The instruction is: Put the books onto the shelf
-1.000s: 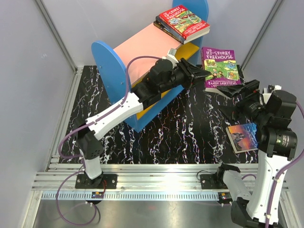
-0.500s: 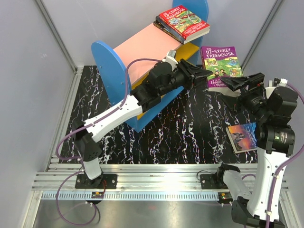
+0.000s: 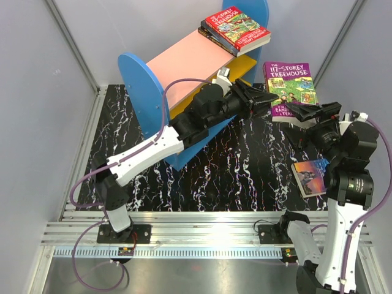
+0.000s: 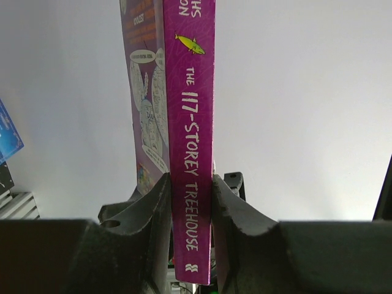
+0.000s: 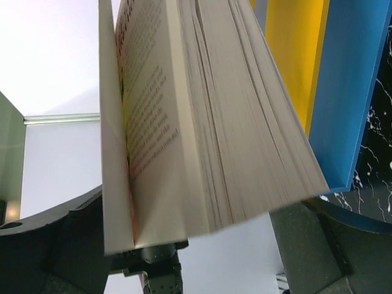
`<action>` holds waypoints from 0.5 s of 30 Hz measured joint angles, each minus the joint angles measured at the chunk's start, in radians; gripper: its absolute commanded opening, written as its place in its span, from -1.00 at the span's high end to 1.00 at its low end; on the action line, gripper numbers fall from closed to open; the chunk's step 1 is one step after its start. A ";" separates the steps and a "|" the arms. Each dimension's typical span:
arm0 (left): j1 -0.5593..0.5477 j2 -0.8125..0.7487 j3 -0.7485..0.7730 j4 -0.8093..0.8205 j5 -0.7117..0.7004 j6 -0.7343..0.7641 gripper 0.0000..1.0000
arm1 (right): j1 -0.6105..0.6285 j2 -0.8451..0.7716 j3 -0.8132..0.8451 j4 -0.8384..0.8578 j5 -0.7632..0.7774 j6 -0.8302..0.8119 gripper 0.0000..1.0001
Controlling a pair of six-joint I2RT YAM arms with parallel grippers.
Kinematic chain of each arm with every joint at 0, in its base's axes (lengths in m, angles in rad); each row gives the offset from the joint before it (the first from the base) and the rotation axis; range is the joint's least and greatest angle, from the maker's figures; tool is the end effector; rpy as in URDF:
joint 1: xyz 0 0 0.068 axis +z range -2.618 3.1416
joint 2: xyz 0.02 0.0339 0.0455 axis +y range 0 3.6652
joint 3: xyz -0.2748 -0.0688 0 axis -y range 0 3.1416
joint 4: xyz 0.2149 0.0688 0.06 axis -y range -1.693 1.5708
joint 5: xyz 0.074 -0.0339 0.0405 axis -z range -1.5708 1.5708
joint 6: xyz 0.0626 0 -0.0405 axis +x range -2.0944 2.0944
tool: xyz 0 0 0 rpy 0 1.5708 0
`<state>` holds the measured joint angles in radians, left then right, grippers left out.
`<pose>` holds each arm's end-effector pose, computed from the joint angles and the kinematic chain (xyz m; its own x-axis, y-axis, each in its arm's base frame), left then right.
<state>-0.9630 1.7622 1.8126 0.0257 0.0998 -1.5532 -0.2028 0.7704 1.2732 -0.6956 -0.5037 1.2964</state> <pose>0.2346 -0.3482 0.4644 -0.8727 -0.4877 -0.0251 0.0588 -0.0538 -0.9968 0.1125 0.0077 0.4363 -0.3277 0.9281 -0.1769 0.1027 0.2212 0.9698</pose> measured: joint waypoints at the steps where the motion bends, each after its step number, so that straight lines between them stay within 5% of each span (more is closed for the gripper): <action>1: -0.003 0.000 0.000 0.000 0.000 0.000 1.00 | 0.000 0.002 0.000 0.004 0.006 0.002 -0.99; 3: -0.010 0.000 0.000 0.000 0.000 0.000 1.00 | 0.000 0.010 0.005 0.011 0.021 0.000 -0.96; 7: -0.019 0.000 0.000 -0.003 -0.006 0.000 1.00 | 0.000 0.066 0.077 -0.001 0.050 -0.029 0.11; 10: -0.019 -0.002 0.000 -0.019 -0.014 0.008 1.00 | 0.000 0.113 0.155 -0.011 0.064 -0.045 0.66; 13: -0.019 -0.006 0.017 -0.050 -0.025 0.016 1.00 | 0.008 0.154 0.225 -0.074 0.067 -0.070 1.00; 15: -0.022 -0.006 0.058 -0.106 -0.035 0.041 1.00 | 0.011 0.184 0.287 -0.128 0.064 -0.082 1.00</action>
<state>-0.9852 1.7565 1.8706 -0.0803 0.0643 -1.5120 -0.1917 0.9543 1.5600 -0.8234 -0.4393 1.2140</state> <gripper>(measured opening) 0.295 0.333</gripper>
